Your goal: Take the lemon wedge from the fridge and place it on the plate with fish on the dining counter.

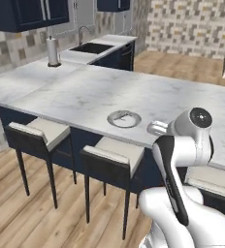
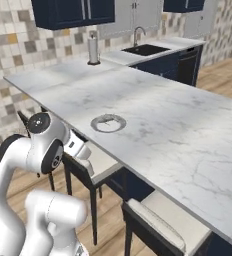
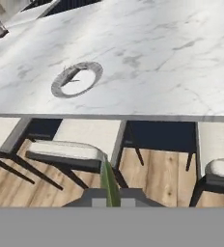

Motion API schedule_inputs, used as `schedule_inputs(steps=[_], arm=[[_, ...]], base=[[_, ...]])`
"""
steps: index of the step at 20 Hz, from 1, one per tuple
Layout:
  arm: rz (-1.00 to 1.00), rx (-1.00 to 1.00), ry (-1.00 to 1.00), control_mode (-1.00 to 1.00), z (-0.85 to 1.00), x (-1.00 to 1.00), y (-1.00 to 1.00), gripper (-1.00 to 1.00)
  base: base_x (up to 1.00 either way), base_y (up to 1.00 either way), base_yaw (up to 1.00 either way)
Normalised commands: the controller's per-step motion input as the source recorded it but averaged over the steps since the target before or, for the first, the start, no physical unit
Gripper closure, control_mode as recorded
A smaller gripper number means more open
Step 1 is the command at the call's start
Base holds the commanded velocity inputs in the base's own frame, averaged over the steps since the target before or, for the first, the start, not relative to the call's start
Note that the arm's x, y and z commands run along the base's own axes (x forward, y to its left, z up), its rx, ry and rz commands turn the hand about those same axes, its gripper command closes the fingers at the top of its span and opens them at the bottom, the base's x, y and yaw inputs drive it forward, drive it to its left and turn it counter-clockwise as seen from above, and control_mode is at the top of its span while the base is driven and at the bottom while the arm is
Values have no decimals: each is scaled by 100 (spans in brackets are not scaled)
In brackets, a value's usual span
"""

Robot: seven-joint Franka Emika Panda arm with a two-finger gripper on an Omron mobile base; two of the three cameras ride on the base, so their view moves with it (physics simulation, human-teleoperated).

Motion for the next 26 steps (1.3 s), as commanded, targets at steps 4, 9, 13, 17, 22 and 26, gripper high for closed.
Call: schedule_inputs(steps=[4,9,13,17,22,26], arm=[[-30,0,3,-100,0,75,23,100],[-30,-2,15,-100,0,100,64,100],[-17,8,27,-100,0,100,17,100],[1,29,42,-100,17,100,-29,100],[3,11,27,-100,37,57,-22,100],[1,0,-27,-100,-60,26,0,100]], base=[[25,6,-13],[0,0,0],[0,0,0],[0,0,0],[0,0,0],[0,0,0]])
